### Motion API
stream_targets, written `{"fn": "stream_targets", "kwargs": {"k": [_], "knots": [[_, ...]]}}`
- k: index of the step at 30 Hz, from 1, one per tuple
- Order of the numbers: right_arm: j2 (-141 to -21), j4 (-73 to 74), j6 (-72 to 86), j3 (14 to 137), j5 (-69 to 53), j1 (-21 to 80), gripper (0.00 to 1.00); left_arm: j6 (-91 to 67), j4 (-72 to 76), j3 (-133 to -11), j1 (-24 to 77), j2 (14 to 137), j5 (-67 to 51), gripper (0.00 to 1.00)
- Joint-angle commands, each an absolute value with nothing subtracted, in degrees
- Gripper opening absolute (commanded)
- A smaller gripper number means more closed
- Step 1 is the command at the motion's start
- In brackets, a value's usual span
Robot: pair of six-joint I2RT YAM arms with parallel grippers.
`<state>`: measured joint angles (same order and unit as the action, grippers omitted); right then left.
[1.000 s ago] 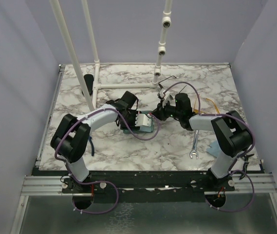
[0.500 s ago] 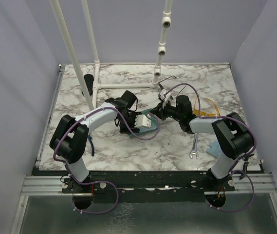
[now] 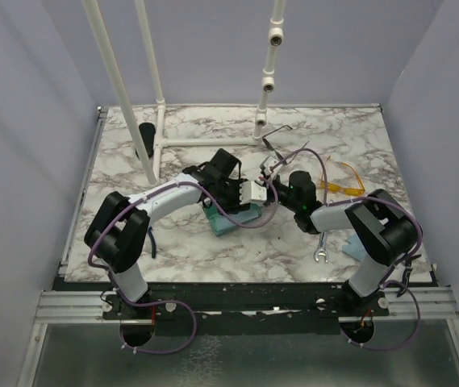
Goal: Organize the sunglasses
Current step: Pick up the sunglasses case from the center of the board.
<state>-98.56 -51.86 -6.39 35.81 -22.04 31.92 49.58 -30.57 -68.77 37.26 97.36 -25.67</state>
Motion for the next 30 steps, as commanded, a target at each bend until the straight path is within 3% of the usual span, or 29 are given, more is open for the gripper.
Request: {"fn": "stream_targets", "kwargs": {"k": [1, 13, 22, 30], "knots": [[-98.1, -59.6, -3.3, 33.3, -18.7, 33.3, 0.01, 45.1, -19.3, -64.7, 40.9, 98.4, -19.6, 0.45], [-99.9, -65.9, -0.1, 30.6, -17.7, 33.7, 0.00, 46.0, -15.8, -61.8, 47.2, 99.6, -12.9, 0.48], [-99.7, -67.1, -1.2, 29.8, -16.3, 33.7, 0.01, 48.7, -38.1, -73.8, 44.8, 97.1, -18.8, 0.54], [-100.1, -67.8, -1.1, 29.8, -16.3, 33.7, 0.00, 46.1, -42.3, -74.8, 38.0, 93.7, -22.2, 0.56]]}}
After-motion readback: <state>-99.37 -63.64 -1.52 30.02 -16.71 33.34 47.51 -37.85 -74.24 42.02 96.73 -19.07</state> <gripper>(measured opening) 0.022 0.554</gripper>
